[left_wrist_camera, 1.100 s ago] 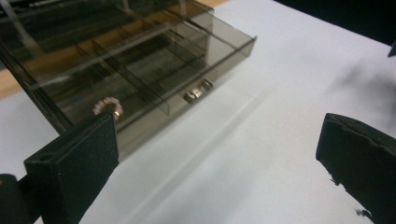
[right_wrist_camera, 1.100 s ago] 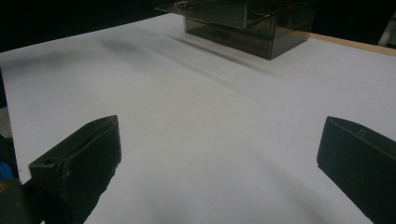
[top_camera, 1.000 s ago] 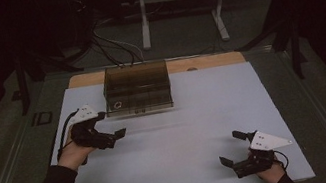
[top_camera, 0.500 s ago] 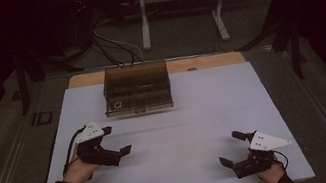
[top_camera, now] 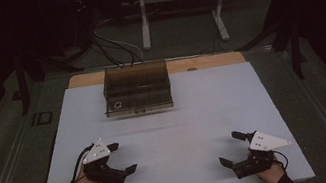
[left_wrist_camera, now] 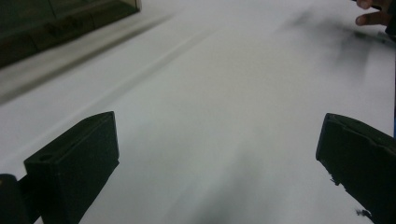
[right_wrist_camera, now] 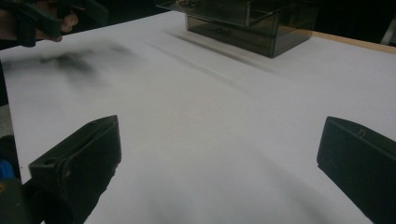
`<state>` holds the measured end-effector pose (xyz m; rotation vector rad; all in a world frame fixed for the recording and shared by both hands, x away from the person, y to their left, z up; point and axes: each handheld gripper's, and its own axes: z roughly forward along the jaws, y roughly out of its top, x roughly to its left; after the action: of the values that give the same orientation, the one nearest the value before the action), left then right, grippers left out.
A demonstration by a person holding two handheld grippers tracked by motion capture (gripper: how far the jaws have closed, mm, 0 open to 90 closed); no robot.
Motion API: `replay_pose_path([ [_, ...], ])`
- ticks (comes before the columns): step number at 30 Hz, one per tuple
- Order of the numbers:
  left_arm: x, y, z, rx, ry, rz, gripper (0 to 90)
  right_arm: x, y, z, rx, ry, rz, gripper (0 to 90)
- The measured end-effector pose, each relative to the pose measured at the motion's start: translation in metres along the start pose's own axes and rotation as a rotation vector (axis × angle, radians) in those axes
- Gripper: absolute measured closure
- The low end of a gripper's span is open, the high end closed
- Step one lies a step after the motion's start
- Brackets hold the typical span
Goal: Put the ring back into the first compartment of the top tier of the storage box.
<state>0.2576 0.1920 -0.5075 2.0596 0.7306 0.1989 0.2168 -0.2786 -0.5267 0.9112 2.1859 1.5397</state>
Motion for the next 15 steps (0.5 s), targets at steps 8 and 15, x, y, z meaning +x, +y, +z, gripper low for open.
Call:
replay_pose_path([
  [8, -0.003, -0.018, -0.009, -0.008, 0.019, 0.006, 1.0, 0.000, 0.000, 0.000, 0.002, -0.001, -0.002, 0.0],
  [15, 0.003, -0.037, -0.023, 0.004, 0.044, -0.026, 1.0, 0.000, -0.001, 0.001, 0.006, 0.001, -0.007, 0.0],
])
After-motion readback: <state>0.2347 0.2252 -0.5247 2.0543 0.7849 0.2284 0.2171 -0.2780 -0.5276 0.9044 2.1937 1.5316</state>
